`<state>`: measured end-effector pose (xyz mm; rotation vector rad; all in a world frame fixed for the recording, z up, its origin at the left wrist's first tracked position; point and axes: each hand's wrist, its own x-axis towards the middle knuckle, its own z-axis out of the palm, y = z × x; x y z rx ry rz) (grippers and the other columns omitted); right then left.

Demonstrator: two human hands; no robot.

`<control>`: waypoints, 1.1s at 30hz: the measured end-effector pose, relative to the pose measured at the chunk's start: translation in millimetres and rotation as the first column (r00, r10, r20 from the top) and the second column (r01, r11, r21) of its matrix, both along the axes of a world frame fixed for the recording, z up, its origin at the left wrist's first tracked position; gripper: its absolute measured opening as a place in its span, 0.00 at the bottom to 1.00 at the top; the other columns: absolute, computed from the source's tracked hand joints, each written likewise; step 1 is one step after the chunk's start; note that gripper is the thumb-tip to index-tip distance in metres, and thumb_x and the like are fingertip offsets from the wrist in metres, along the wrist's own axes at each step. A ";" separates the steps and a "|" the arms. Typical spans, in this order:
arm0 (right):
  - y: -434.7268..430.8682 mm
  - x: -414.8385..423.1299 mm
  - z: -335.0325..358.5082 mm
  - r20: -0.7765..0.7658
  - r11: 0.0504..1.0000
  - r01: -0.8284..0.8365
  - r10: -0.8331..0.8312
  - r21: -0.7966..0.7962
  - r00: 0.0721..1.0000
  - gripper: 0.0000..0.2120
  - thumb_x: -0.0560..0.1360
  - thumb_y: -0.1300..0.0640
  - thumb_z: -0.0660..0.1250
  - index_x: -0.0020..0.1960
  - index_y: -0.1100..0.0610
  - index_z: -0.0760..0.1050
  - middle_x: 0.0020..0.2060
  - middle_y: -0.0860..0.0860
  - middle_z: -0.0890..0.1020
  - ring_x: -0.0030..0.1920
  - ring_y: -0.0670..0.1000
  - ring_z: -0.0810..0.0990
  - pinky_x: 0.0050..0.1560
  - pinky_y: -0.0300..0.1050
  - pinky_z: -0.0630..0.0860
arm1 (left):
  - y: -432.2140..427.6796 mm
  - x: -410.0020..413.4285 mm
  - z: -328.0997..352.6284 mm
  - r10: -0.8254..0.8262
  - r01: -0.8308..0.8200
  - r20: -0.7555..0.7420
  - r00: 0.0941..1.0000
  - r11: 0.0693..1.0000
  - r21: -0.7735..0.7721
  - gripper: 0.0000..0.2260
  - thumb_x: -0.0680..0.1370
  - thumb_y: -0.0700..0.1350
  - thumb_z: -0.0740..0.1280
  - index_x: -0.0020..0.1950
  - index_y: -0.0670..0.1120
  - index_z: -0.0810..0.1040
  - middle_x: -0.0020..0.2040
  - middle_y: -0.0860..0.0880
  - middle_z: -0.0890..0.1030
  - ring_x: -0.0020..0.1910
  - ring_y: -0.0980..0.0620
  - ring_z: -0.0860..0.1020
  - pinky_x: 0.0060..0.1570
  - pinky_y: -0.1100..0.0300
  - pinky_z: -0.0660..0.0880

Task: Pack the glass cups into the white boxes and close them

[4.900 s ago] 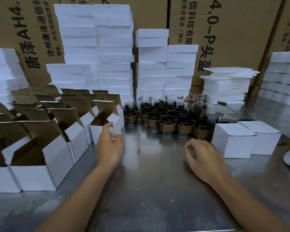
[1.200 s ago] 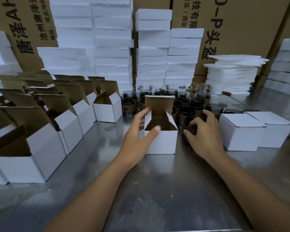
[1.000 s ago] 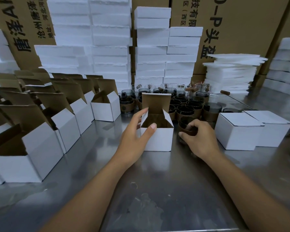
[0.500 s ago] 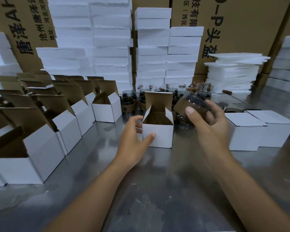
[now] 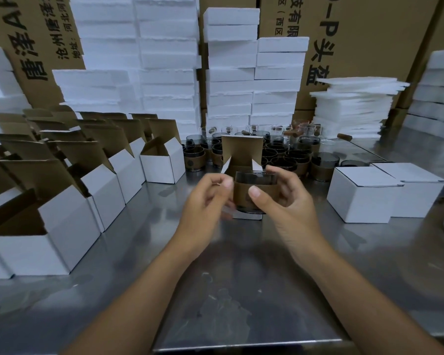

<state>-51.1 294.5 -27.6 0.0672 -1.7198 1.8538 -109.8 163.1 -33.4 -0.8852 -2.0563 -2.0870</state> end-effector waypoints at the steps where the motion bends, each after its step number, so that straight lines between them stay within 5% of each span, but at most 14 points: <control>1: -0.4 -0.2 -0.7 0.011 1.000 -0.007 0.007 0.012 1.000 0.29 0.56 0.46 0.74 0.57 0.50 0.74 0.53 0.48 0.80 0.50 0.38 0.80 0.47 0.32 0.75 | -0.1 1.5 -0.4 -0.063 0.064 0.010 0.998 0.997 -0.040 0.16 0.72 0.56 0.61 0.54 0.49 0.76 0.42 0.55 0.83 0.44 0.55 0.82 0.44 0.55 0.81; 5: -1.9 -1.0 -3.3 0.039 0.999 -0.028 0.027 0.025 0.999 0.30 0.57 0.48 0.73 0.58 0.52 0.73 0.56 0.51 0.79 0.52 0.42 0.80 0.50 0.34 0.76 | -1.7 4.9 0.0 -0.218 0.225 0.088 0.972 0.971 -0.080 0.17 0.73 0.56 0.60 0.57 0.49 0.76 0.45 0.60 0.83 0.49 0.61 0.81 0.44 0.66 0.77; 12: -3.1 -0.5 -3.8 0.074 1.000 -0.014 0.015 -0.023 0.997 0.31 0.51 0.44 0.74 0.52 0.51 0.71 0.49 0.52 0.81 0.48 0.47 0.80 0.40 0.31 0.75 | -4.5 1.3 -1.5 -0.283 0.287 0.238 0.929 0.958 0.020 0.20 0.72 0.56 0.64 0.58 0.45 0.79 0.52 0.48 0.83 0.53 0.53 0.81 0.48 0.63 0.77; 17: 2.5 -3.1 -5.2 0.119 0.994 -0.011 0.024 -0.108 0.993 0.34 0.49 0.43 0.74 0.52 0.54 0.72 0.46 0.51 0.83 0.43 0.43 0.82 0.42 0.35 0.77 | -5.0 -2.6 -2.8 -0.357 0.344 0.311 0.881 0.934 0.100 0.23 0.69 0.52 0.70 0.60 0.43 0.78 0.55 0.44 0.82 0.56 0.49 0.80 0.51 0.60 0.77; 21: 3.4 -3.9 -3.1 0.202 0.990 -0.046 0.072 -0.132 0.977 0.39 0.54 0.43 0.73 0.61 0.61 0.74 0.51 0.54 0.83 0.51 0.50 0.83 0.57 0.47 0.77 | -4.1 -2.8 -2.2 -0.315 0.276 0.351 0.882 0.948 0.158 0.24 0.67 0.50 0.71 0.60 0.42 0.76 0.55 0.41 0.81 0.53 0.48 0.81 0.47 0.60 0.78; 27: 7.5 -0.6 -0.6 0.262 0.968 -0.187 0.227 -0.170 0.938 0.21 0.71 0.42 0.64 0.56 0.54 0.79 0.48 0.53 0.85 0.48 0.51 0.84 0.53 0.44 0.76 | -7.3 -5.3 -1.2 -0.339 0.296 0.359 0.870 0.940 0.171 0.22 0.71 0.50 0.67 0.63 0.45 0.76 0.54 0.42 0.82 0.52 0.48 0.81 0.46 0.62 0.77; 33: 9.5 -4.9 -1.3 0.300 0.962 -0.174 0.232 -0.209 0.925 0.21 0.76 0.39 0.56 0.49 0.51 0.81 0.46 0.52 0.86 0.47 0.49 0.84 0.53 0.47 0.73 | -7.4 -7.5 -3.3 -0.374 0.321 0.339 0.863 0.925 0.203 0.20 0.70 0.51 0.67 0.61 0.48 0.77 0.50 0.46 0.83 0.49 0.50 0.82 0.47 0.61 0.78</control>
